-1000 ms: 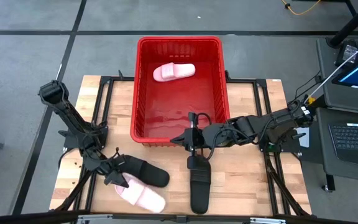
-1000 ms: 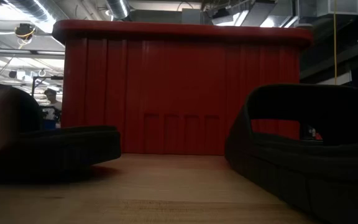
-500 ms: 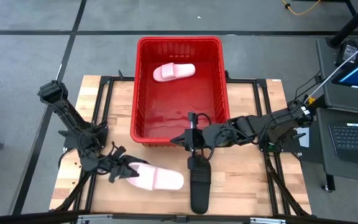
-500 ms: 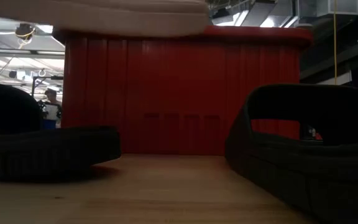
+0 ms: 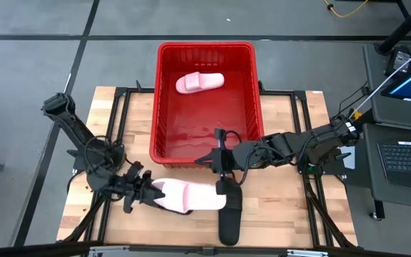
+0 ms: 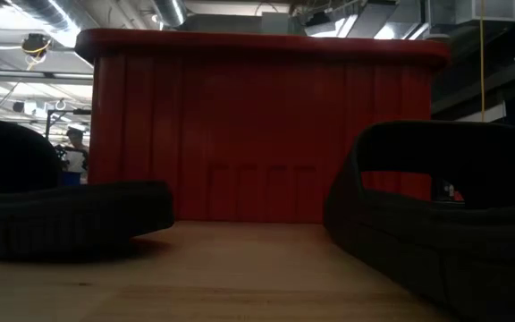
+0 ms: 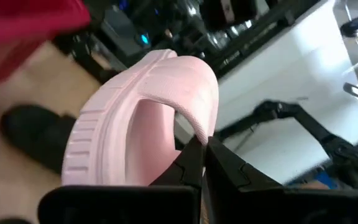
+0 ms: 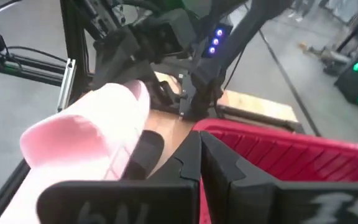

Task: Pick and place slides into bin
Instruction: Put the pink slide into the bin

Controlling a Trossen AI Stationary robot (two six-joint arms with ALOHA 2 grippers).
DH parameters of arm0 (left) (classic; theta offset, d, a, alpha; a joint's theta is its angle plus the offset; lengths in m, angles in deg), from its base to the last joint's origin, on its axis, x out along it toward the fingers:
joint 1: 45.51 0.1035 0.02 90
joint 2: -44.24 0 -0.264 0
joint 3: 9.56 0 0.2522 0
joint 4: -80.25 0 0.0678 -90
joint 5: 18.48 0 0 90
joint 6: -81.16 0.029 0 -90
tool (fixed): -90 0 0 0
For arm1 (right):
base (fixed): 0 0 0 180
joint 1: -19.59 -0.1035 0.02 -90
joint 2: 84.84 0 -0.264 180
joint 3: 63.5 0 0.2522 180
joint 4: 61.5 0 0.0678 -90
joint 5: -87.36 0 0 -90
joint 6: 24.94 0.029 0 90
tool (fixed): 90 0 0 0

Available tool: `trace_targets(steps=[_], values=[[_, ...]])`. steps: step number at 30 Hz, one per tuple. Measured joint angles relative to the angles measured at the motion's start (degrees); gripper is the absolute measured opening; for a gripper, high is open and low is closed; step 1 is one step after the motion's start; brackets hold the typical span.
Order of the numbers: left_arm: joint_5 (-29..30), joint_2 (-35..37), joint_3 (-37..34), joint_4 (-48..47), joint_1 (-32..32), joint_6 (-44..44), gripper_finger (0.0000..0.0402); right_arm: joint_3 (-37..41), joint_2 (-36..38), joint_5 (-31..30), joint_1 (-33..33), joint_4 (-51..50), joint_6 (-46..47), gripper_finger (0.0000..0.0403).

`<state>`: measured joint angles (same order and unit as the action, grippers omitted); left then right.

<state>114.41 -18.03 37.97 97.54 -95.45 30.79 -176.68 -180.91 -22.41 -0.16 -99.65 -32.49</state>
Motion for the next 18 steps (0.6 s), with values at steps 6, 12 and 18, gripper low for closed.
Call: trace_targets(steps=[6, 12, 18], values=[[8.35, 3.96, 2.09, -5.52, 2.13, 1.20, 0.0002, -3.73, 0.00, 0.01, -0.64, -0.42, -7.70, 0.0010], [9.91, 9.83, 3.56, -9.05, 4.43, 2.84, 0.0002, -5.59, 0.07, -0.02, -0.76, -0.71, -15.09, 0.0010], [8.72, 14.60, 7.65, -19.73, 7.74, 4.18, 0.0002, -5.65, 0.04, -0.04, -0.74, -1.34, -18.94, 0.0010]])
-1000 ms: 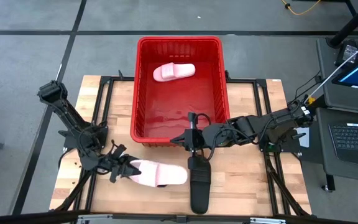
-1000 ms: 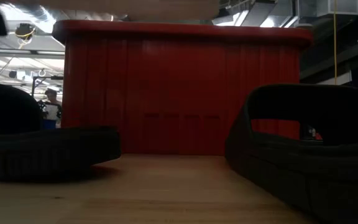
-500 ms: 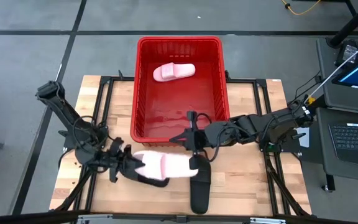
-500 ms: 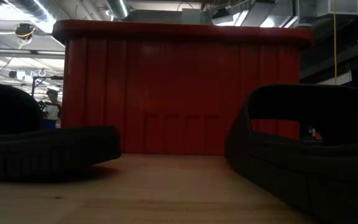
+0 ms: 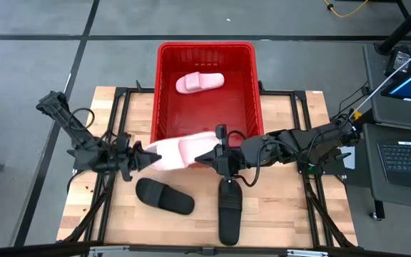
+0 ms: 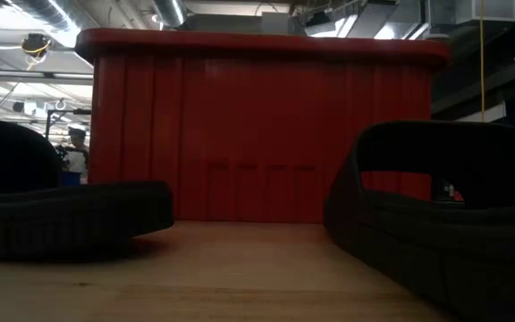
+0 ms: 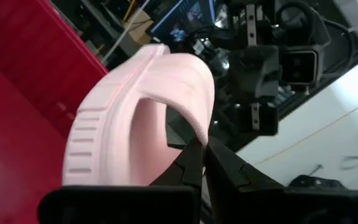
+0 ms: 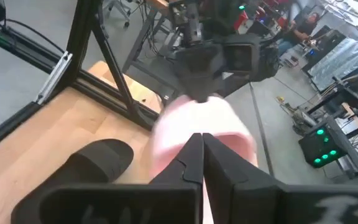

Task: Pick and place slides into bin
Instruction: Put the pink slide into the bin

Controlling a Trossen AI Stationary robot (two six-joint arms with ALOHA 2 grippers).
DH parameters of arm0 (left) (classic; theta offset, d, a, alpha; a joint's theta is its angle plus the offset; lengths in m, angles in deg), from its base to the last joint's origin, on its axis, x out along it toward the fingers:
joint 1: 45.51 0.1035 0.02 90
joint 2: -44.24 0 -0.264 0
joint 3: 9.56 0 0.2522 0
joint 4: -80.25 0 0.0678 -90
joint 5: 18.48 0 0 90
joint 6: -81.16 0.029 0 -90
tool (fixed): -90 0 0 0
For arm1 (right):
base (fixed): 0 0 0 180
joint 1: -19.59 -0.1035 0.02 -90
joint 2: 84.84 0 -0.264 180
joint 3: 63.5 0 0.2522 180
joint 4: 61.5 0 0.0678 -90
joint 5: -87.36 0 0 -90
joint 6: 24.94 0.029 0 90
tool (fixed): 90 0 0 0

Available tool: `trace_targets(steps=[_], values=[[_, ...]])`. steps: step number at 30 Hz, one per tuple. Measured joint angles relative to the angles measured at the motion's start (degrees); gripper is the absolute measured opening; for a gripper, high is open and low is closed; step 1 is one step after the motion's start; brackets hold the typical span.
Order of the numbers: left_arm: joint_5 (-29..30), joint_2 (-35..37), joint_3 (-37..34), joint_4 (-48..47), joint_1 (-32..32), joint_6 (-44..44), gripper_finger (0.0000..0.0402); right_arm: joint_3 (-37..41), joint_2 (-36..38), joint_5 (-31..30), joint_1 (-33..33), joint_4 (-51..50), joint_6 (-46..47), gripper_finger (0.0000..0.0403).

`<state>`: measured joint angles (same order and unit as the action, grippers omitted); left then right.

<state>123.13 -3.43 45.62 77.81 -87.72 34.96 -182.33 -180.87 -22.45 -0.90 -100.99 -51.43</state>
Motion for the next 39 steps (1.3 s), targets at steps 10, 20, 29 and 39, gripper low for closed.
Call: trace_targets(steps=[10, 20, 29, 39], values=[[-3.84, 1.73, 8.58, -16.14, 7.05, -4.43, 0.0002, 0.00, 0.00, -4.23, 0.92, 0.24, -13.73, 0.0006], [-13.84, 1.89, 9.13, -16.68, 14.62, -13.55, 0.0002, -0.02, 0.00, -7.56, 3.09, 2.59, -24.39, 0.0003], [-17.13, 2.44, 9.13, -16.97, 19.40, -14.76, 0.0002, -0.04, 0.00, -7.60, 4.71, 1.43, -31.69, 0.0002], [-20.31, 1.92, 9.13, -17.57, 22.34, -16.63, 0.0003, -0.04, -0.02, -7.15, 7.60, -0.23, -28.12, 0.0012]])
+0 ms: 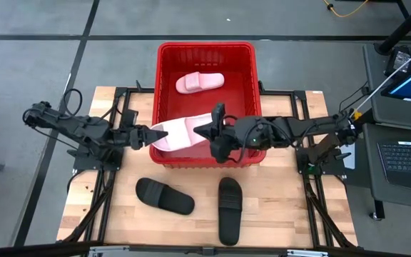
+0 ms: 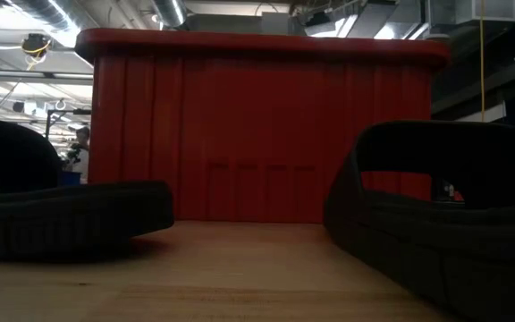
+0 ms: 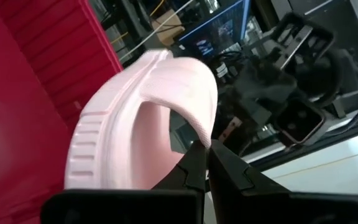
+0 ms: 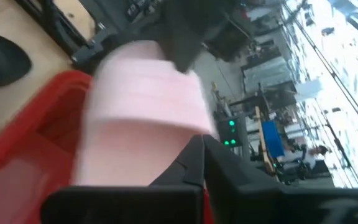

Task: Pick and place slides into bin
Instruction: Put the pink slide into the bin

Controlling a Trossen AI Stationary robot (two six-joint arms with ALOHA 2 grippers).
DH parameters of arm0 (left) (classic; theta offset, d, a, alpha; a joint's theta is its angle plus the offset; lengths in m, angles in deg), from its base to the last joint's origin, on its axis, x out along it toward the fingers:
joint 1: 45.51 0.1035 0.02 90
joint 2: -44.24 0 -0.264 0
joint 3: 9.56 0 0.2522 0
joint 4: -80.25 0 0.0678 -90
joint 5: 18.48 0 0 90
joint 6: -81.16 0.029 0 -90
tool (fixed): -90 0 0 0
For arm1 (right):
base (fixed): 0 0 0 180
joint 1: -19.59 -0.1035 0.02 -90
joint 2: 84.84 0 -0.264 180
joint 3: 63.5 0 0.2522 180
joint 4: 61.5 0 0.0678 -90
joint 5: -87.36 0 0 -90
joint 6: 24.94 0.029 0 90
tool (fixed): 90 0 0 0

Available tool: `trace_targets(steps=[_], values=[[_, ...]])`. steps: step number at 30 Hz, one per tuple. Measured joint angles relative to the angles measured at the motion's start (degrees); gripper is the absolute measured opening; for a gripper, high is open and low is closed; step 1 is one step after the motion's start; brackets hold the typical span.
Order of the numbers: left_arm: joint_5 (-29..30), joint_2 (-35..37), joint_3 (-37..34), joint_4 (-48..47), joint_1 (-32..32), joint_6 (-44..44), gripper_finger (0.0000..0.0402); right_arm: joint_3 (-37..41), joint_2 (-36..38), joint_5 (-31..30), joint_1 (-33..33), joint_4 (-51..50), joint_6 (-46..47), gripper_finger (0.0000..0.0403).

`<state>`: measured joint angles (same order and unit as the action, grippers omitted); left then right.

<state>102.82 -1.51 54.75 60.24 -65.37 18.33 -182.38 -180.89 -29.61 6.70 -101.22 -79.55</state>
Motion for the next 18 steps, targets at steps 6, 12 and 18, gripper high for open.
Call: trace_targets(steps=[6, 12, 18], values=[[-2.87, -0.86, 0.00, -0.17, 2.68, -1.63, 0.0003, 0.00, 0.00, 0.22, -0.03, 0.29, 0.11, 0.0038], [-7.49, -1.09, 0.00, 0.11, 6.21, -2.26, 0.0003, 1.07, 0.00, -0.47, -0.02, -2.39, -2.49, 0.0058], [-12.21, -1.62, 0.02, 2.25, 8.66, -2.61, 0.0003, 1.15, 0.00, -0.70, -0.05, -5.42, -5.97, 0.0086]])
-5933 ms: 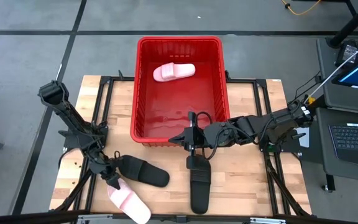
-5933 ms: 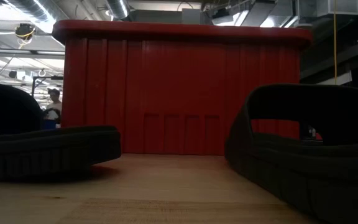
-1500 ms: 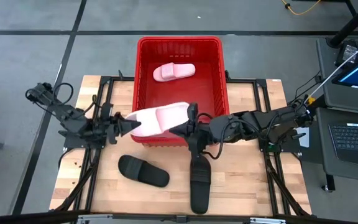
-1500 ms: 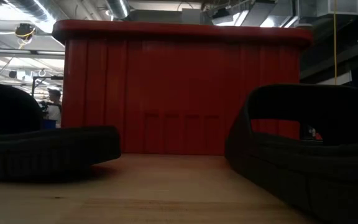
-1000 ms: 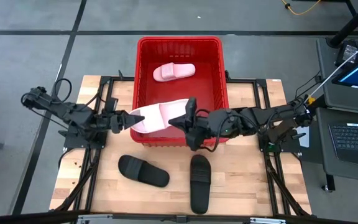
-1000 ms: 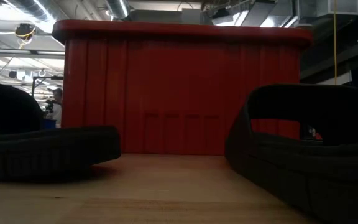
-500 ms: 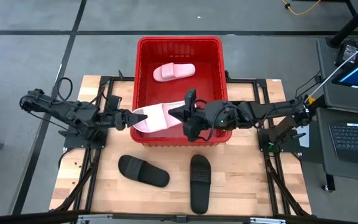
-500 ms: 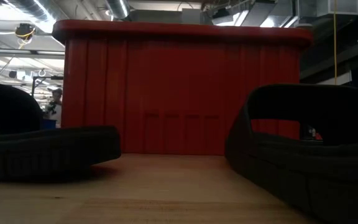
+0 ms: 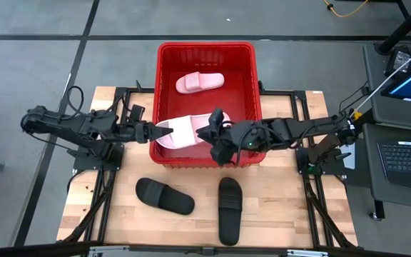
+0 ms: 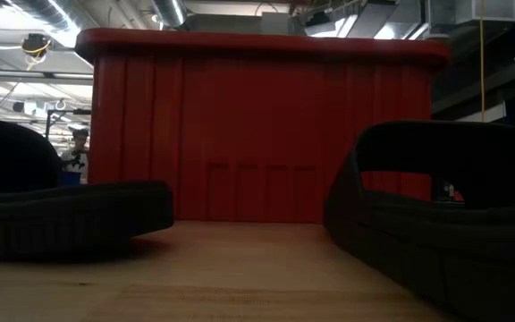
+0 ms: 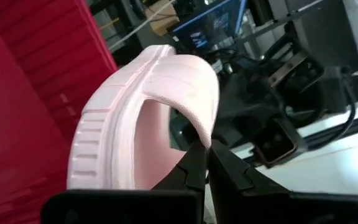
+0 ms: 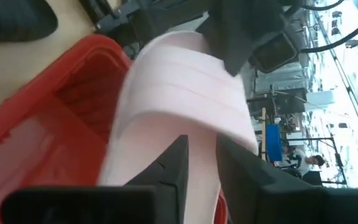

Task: Pick and place slides into bin
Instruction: Put the pink slide into the bin

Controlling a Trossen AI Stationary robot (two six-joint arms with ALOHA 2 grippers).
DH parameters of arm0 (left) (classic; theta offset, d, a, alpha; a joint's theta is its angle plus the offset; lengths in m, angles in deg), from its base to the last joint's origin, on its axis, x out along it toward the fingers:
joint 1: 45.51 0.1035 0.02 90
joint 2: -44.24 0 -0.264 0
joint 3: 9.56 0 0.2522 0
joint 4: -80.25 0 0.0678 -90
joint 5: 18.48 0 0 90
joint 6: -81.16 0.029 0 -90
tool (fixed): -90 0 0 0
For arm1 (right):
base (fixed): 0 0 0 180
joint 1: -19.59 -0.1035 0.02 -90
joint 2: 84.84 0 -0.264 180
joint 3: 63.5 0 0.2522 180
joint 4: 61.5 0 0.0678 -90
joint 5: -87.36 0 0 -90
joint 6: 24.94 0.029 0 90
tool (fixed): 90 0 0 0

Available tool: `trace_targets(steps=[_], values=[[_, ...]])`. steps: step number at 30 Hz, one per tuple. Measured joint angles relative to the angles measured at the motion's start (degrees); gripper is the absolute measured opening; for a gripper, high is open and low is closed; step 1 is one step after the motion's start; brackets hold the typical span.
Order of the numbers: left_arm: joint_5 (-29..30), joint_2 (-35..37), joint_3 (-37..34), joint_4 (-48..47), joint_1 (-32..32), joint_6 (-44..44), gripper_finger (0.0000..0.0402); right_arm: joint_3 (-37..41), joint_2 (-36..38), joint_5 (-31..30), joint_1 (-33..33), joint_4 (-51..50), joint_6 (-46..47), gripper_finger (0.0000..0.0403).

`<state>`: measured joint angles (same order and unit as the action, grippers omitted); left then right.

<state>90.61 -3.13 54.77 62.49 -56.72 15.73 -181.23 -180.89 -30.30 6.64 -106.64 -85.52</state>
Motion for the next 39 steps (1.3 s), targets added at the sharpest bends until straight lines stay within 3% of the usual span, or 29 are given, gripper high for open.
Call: trace_targets(steps=[8, 39], values=[[-6.22, -1.76, 0.00, -0.10, 3.36, -1.48, 0.0003, 0.01, 0.00, -6.90, -0.38, 0.21, -9.20, 0.0124], [-12.78, -4.53, -0.02, 4.20, 6.57, -0.46, 0.0003, 0.03, -2.95, -4.21, -2.12, 1.85, -12.46, 0.0133]])
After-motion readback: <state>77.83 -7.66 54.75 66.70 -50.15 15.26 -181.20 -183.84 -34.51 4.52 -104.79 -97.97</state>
